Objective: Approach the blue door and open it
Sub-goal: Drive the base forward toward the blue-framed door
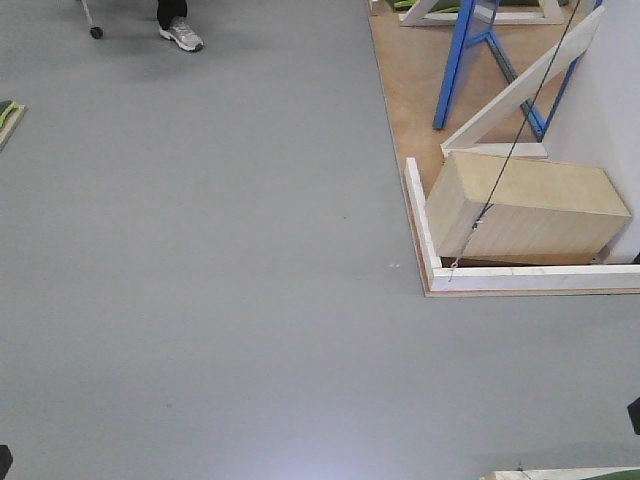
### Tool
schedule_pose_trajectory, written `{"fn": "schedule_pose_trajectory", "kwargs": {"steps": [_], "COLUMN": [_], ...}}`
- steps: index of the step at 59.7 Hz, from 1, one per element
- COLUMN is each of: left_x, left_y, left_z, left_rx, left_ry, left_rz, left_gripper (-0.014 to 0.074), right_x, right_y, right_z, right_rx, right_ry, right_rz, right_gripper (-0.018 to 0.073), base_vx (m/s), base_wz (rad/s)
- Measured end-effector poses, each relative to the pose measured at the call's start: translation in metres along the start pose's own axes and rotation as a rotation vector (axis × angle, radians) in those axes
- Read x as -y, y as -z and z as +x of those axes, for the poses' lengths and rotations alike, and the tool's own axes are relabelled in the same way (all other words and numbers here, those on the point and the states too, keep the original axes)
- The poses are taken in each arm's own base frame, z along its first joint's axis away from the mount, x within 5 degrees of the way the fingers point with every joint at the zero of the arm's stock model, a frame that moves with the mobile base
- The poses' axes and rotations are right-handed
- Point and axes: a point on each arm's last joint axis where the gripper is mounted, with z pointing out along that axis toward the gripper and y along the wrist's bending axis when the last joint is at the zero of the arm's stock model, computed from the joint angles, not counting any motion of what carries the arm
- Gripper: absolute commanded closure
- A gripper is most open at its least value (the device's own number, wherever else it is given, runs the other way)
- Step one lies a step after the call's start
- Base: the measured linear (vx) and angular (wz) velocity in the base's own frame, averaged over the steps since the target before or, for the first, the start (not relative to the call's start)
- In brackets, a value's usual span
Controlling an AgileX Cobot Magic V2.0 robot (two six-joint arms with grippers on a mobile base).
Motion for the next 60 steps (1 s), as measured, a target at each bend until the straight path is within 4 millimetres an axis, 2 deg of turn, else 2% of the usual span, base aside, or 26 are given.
{"fn": "schedule_pose_trajectory", "kwargs": {"steps": [60], "left_x": [0.0000], "left_y": [0.0000], "left_z": [0.0000], "left_rx": [0.000], "left_ry": [0.000], "left_rz": [0.000], "left_gripper": [0.0526], "right_x": [0.0000], "right_y": [0.0000], "right_z": [0.0000], "right_rx": [0.000], "right_ry": [0.000], "right_rz": [0.000], "right_gripper": [0.0564], "base_vx": [0.00], "base_wz": [0.00]}}
